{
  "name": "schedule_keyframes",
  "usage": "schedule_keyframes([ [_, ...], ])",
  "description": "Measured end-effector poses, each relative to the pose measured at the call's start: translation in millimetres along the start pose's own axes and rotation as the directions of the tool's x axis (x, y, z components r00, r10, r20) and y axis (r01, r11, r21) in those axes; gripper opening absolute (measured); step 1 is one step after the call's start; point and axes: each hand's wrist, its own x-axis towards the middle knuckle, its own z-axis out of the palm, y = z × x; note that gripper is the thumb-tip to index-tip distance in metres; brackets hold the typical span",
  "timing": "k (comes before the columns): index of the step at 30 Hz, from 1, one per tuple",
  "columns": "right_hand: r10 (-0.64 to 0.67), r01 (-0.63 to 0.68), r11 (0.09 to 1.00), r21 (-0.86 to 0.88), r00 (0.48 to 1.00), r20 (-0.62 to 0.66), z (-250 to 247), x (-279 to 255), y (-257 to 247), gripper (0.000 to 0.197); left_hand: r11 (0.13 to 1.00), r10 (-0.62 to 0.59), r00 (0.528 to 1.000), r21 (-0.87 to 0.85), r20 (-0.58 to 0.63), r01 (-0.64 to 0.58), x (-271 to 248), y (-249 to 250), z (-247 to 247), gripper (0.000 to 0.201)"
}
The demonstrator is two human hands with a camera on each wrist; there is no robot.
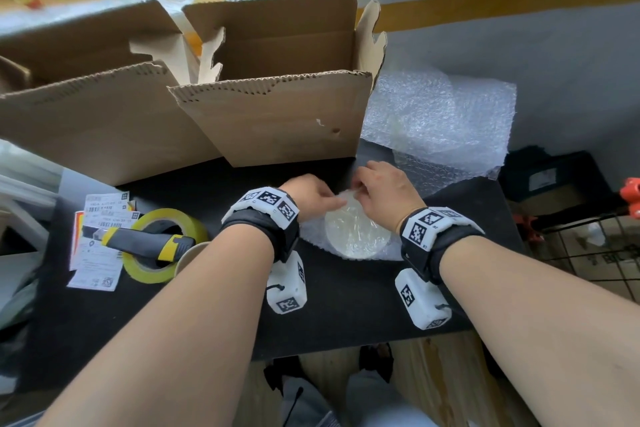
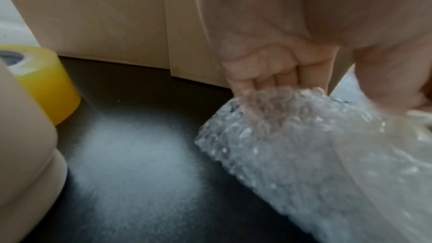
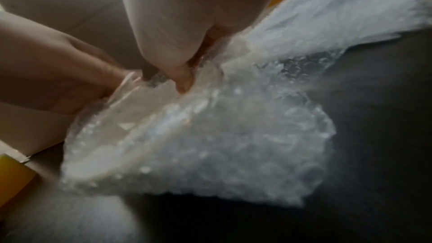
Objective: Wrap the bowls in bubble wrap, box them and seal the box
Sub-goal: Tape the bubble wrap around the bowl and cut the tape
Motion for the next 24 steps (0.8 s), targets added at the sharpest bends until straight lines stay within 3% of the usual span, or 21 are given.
schedule_keyframes([
  [3,0.035,-0.035,0.999,0.009,0.999,-0.007,2,-1,3,0.016,0.999,-0.035,0.998,0.027,0.052,0.034,-1,2,-2,0.052],
  [8,0.057,-0.056,0.998,0.038,0.998,-0.02,9,-1,-1,0.015,0.988,-0.073,0.997,0.137,-0.04,0.077,4,7,8,0.018],
  [13,0.146,-0.144,0.979,0.147,0.989,-0.004,2,1,5,0.018,0.992,-0.124,0.988,-0.026,-0.088,0.122,2,1,9,0.024],
  [15,0.193,-0.185,0.964,0.189,0.981,-0.023,-7,-1,6,0.032,0.987,-0.139,0.986,-0.095,-0.089,0.13,0,-1,7,0.017],
  [17,0.224,-0.212,0.955,0.206,0.974,-0.038,-15,-7,8,0.043,0.976,-0.153,0.983,-0.17,-0.101,0.135,-5,-2,5,0.028],
  [21,0.203,-0.219,0.973,0.079,0.965,0.167,-17,-19,10,0.063,0.948,-0.148,0.987,-0.294,-0.061,0.124,-13,-6,1,0.034],
  [24,0.239,-0.267,0.957,0.116,0.948,0.209,-11,-22,14,0.063,0.925,-0.152,0.988,-0.354,-0.009,0.139,-18,-12,0,0.041],
])
